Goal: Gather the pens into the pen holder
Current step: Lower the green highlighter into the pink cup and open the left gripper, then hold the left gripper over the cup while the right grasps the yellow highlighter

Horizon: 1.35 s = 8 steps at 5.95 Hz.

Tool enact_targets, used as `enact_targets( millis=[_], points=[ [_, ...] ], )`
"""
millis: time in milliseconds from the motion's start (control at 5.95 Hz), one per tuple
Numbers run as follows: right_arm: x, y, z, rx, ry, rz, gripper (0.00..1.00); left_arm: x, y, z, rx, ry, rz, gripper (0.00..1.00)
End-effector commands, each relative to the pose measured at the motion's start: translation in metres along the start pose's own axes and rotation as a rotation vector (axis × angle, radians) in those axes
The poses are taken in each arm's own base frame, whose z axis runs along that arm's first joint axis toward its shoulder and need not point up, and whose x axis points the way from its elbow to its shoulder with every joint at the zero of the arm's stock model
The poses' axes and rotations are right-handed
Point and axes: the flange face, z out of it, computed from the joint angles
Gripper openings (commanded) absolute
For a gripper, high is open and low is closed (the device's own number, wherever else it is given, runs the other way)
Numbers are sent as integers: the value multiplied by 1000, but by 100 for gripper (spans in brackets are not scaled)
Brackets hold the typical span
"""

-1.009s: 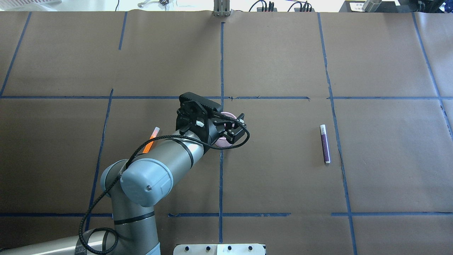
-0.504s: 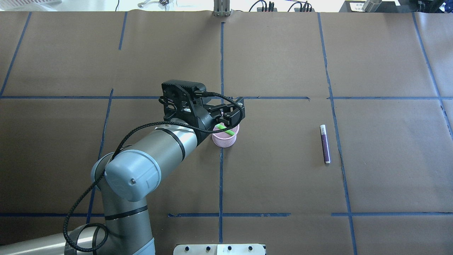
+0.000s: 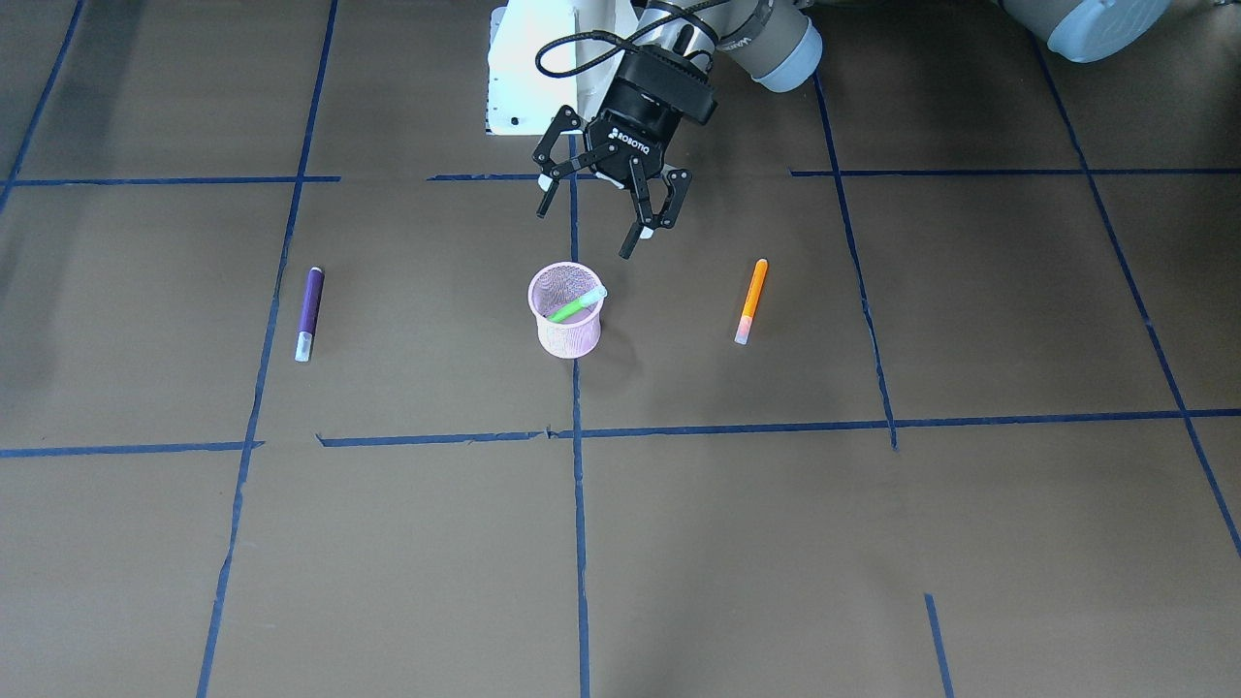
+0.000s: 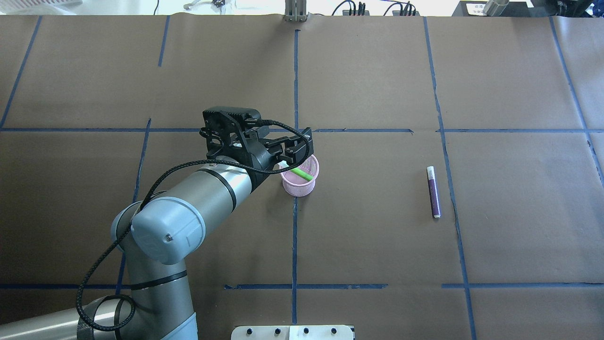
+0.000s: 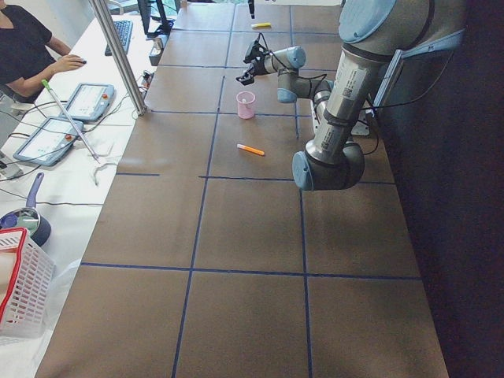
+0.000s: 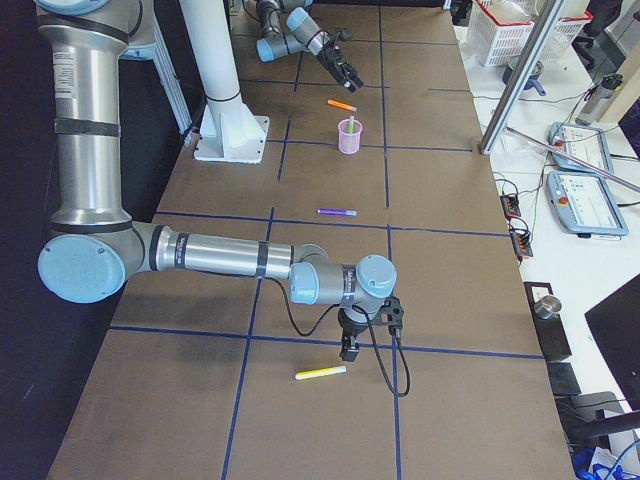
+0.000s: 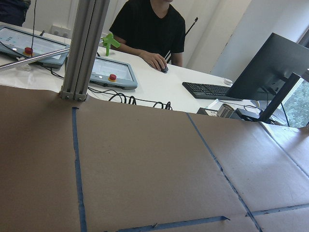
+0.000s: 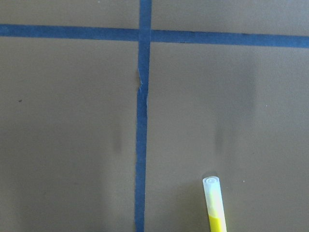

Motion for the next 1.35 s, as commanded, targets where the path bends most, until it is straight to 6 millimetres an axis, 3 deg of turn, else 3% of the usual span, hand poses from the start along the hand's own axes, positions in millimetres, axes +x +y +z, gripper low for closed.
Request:
enact_targets(
  millis=[0, 336, 504, 1177],
  points=[
    [15, 6, 18, -34, 1, 41, 100, 0, 1, 0, -3, -3, 0, 100],
    [38, 22, 48, -43, -63, 32, 100, -4, 3, 1, -5, -8, 3, 100],
    [40, 21, 50, -45, -60, 37, 90, -3, 2, 0, -4, -6, 0, 100],
    [47, 7, 64, -68, -11, 33, 85, -2, 5, 0, -8, -4, -30, 100]
  ],
)
